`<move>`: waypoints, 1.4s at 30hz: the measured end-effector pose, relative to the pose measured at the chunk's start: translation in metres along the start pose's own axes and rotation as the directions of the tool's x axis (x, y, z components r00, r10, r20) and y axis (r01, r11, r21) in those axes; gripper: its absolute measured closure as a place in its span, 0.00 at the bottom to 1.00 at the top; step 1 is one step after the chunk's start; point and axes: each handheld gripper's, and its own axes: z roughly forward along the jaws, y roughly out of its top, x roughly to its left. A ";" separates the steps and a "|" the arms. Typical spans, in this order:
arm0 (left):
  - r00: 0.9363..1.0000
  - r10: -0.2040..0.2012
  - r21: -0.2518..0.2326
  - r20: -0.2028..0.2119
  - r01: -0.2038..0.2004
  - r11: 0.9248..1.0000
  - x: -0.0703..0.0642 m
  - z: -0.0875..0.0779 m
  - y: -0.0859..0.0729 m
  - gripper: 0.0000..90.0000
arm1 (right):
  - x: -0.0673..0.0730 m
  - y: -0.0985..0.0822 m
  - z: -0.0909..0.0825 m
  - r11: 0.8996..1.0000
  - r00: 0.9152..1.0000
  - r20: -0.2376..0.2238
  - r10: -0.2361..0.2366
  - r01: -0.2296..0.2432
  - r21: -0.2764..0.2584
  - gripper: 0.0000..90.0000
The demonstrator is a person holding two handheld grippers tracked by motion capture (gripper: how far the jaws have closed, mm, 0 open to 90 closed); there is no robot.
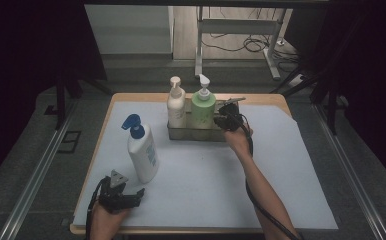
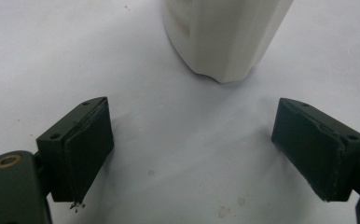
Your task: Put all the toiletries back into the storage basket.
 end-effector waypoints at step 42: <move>1.000 0.000 0.001 0.000 0.000 1.000 0.000 0.000 0.000 0.13 | 0.022 0.002 0.008 0.999 0.999 0.001 -0.049 0.049 0.014 0.99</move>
